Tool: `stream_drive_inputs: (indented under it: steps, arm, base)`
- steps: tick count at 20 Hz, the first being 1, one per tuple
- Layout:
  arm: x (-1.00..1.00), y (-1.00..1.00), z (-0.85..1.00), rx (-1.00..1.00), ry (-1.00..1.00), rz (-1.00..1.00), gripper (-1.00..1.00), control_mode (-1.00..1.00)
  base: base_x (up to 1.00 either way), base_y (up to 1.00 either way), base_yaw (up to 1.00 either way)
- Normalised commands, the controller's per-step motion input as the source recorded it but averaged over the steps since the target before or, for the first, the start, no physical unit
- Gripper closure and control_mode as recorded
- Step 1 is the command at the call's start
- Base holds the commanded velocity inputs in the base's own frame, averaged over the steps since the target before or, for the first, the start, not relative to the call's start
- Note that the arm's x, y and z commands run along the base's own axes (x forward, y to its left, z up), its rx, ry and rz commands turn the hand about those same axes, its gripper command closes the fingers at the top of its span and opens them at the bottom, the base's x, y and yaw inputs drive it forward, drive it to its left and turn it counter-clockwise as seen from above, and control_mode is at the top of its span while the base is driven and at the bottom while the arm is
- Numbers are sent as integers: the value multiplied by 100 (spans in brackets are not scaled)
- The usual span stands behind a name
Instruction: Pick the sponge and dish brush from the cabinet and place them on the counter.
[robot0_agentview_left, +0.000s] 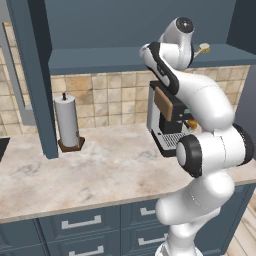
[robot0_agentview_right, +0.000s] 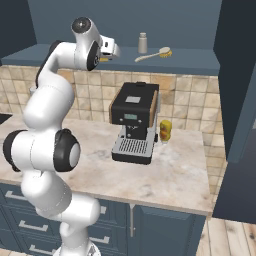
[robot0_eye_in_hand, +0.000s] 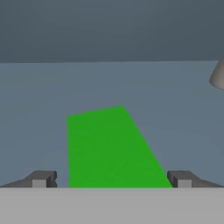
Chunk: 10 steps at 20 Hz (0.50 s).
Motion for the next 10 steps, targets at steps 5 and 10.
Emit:
stream_drive_inputs:
  steps: [5,10]
  arm:
    - [9,3,-6,0,0,0,100,-100]
    - [1,0,-2,0,0,0,100,-100]
  base:
    - [0,0,0]
    - [0,0,0]
